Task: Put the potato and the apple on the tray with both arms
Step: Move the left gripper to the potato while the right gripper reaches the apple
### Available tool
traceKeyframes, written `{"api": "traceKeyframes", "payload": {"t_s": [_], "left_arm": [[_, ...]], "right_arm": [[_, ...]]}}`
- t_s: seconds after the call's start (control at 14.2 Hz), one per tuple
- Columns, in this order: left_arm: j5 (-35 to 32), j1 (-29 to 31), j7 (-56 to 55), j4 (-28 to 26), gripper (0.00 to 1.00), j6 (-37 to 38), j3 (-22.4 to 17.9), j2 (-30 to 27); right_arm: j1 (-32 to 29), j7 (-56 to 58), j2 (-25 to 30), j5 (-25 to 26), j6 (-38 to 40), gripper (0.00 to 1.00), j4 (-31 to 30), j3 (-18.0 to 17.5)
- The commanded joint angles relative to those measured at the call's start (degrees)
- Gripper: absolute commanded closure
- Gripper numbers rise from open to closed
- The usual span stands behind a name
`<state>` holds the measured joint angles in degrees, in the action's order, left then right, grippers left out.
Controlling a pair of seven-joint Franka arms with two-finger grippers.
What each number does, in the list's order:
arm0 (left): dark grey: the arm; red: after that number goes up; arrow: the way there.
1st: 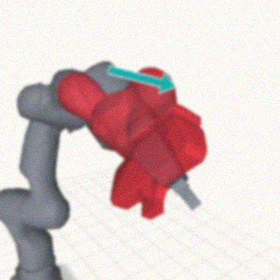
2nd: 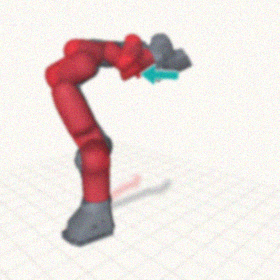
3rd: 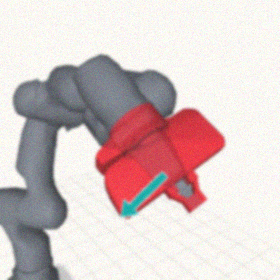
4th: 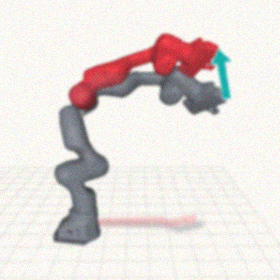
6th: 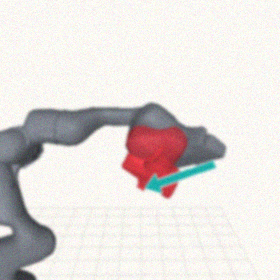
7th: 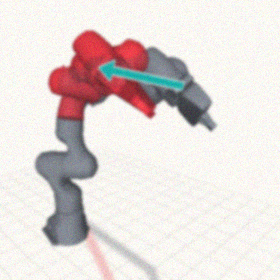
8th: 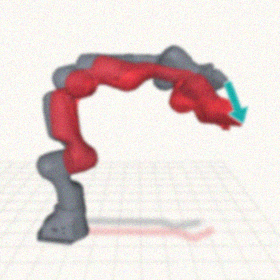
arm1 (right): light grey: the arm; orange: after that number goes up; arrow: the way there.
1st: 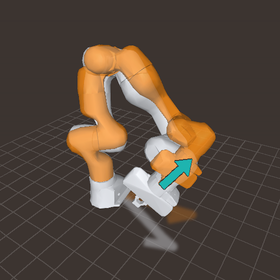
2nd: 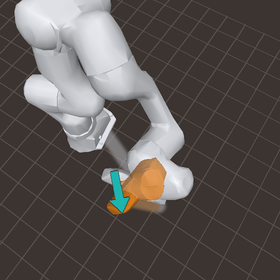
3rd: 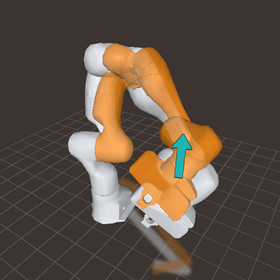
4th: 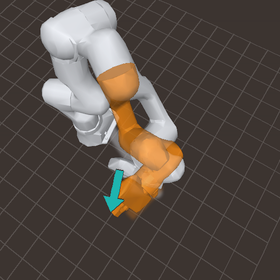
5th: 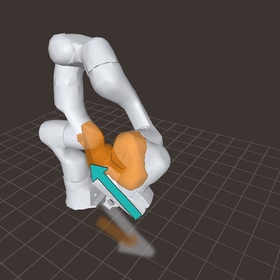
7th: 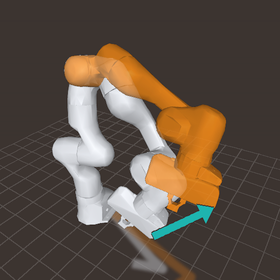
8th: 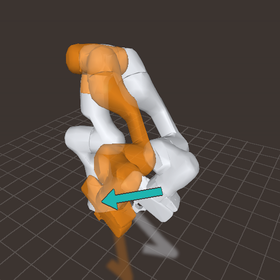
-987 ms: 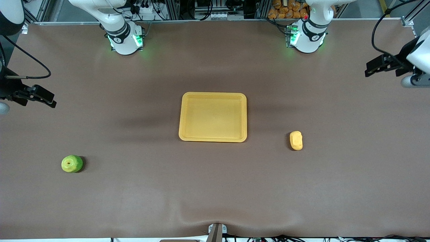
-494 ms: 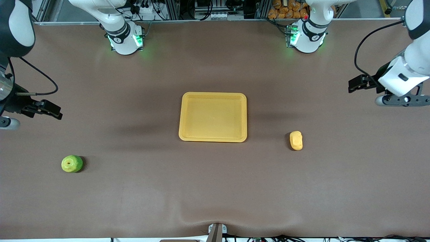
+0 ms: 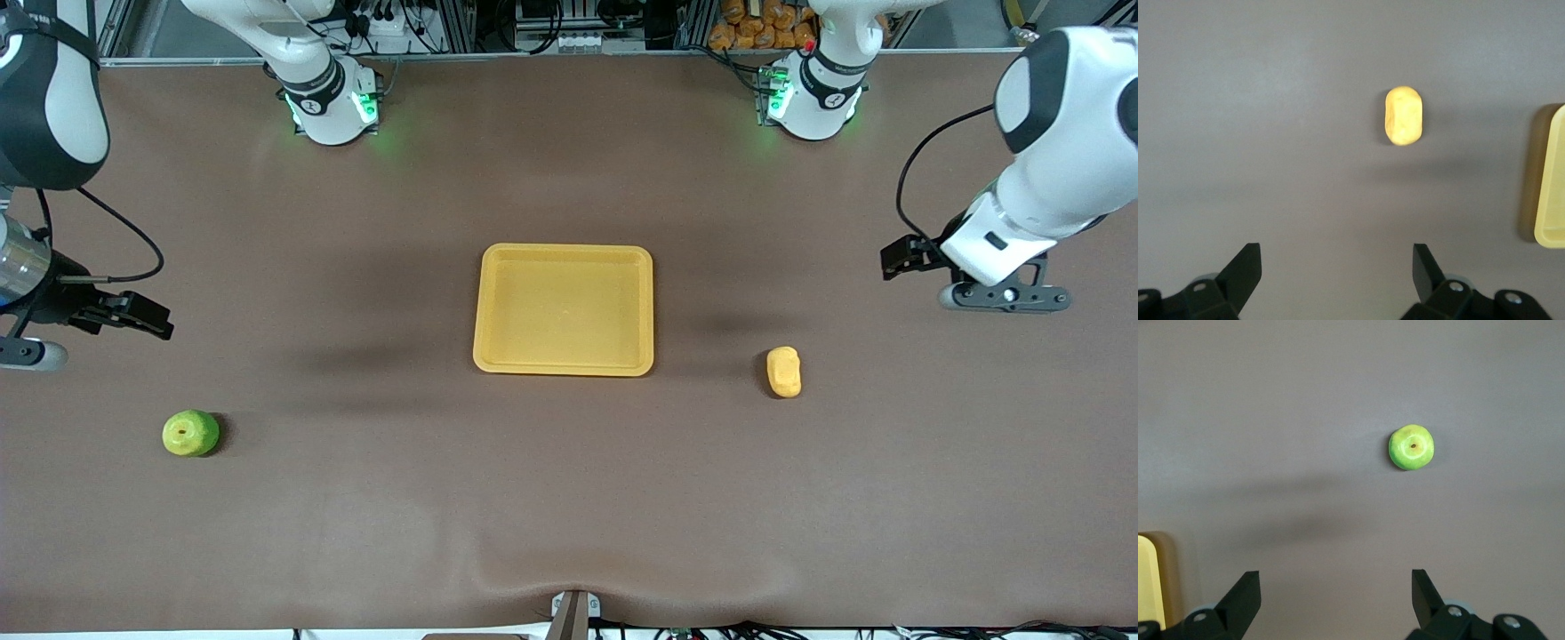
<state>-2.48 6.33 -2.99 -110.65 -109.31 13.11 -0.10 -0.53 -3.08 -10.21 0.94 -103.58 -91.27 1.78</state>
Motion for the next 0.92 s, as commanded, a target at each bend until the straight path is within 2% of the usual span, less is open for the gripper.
{"api": "traceKeyframes", "payload": {"t_s": [0.0,0.28,0.85], "left_arm": [[1.07,0.17,-2.27,-1.23,0.0,-3.36,1.82,1.85],[0.63,0.08,-6.31,-4.21,0.0,-10.29,3.32,4.49],[-0.59,-2.91,-14.76,-4.22,0.0,-17.94,3.23,12.31]], "right_arm": [[-0.44,-0.26,-1.65,1.08,-1.0,0.0,1.71,-0.29],[-1.41,-0.26,-4.28,1.16,-3.55,0.0,1.71,-0.29],[-2.72,-0.26,-10.96,1.61,-9.26,0.0,1.71,-0.29]]}}
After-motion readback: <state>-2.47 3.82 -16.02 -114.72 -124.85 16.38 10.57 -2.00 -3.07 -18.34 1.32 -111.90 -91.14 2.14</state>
